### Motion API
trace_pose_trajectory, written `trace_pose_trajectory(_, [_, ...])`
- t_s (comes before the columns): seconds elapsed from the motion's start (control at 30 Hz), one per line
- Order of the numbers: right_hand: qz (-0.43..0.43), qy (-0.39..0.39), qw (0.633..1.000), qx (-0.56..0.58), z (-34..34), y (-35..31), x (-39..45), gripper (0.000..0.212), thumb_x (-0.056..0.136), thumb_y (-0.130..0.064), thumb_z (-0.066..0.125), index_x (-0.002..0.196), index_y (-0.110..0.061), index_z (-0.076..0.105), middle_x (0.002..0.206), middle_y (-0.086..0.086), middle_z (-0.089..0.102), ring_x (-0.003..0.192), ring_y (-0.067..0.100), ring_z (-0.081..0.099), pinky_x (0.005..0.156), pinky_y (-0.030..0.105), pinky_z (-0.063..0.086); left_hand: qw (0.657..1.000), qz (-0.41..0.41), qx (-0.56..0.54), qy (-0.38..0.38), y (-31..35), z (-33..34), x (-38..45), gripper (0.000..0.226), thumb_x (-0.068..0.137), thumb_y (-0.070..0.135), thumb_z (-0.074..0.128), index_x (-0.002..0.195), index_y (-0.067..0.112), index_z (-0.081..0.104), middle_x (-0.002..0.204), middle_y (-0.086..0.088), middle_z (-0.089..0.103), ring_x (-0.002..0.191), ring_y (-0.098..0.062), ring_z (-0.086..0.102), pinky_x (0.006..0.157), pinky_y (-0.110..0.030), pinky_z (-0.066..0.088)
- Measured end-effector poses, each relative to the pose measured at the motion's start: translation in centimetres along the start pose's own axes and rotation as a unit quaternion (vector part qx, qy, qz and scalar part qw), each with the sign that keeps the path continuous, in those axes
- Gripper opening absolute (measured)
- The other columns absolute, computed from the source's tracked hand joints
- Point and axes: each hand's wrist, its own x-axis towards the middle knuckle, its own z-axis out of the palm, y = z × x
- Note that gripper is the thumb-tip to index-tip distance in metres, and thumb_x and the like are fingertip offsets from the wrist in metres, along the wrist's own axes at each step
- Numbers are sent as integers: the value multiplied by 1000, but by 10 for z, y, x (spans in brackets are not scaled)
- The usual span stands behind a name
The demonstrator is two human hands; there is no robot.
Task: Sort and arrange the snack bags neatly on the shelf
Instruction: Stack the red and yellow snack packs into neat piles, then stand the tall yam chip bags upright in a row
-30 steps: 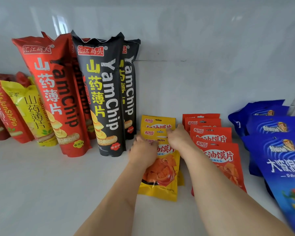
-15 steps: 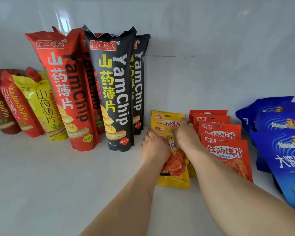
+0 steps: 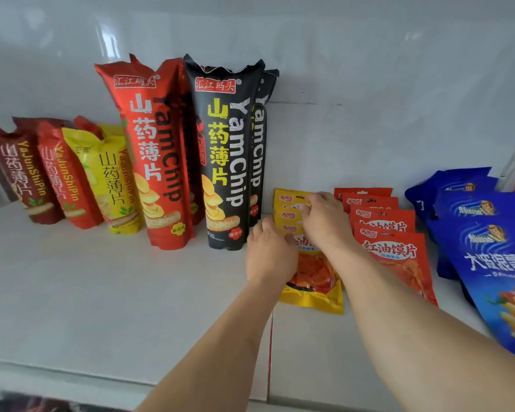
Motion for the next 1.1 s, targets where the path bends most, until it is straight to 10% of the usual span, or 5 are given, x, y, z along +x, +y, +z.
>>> trace_pose_trajectory(0.27, [13,-41,972,230,-7,-42,-18,49,101,-48,43,135,-14,53,139,3,56,108,22,61,93,32,45,981,-48,-57,181,-39,-56,-24,46,93,21,61,136,9,47,134,-11,48,124,-30,43,103,-36,33])
trace_pose_trajectory(0.4, [33,-30,941,335,-9,-62,-21,53,98,-52,47,131,-11,55,132,0,60,123,20,54,93,30,42,985,-61,-60,152,-56,-68,-15,83,91,32,69,154,5,22,157,-15,29,145,-32,24,118,-40,21])
trace_pose_trajectory(0.6, [-23,-65,898,434,-10,-92,-21,41,88,-43,68,117,-36,39,96,-37,48,82,-23,50,65,3,40,989,-47,-119,74,-72,-67,10,100,89,32,72,158,5,5,164,-11,18,152,-25,14,122,-34,16])
trace_pose_trajectory(0.87, [-3,11,929,371,27,-113,-10,94,52,-63,85,129,-32,40,125,-8,56,111,9,59,84,27,55,985,-52,-157,37,-92,-65,36,108,80,33,81,158,10,9,157,-10,29,147,-26,26,118,-37,29])
trace_pose_trajectory(1.1, [-10,0,934,358,27,-108,-9,47,77,-42,80,109,-34,47,105,-15,61,100,8,61,68,15,44,990,-52,-130,28,-97,-57,41,90,78,36,82,148,9,31,139,-10,38,129,-30,44,101,-34,40])
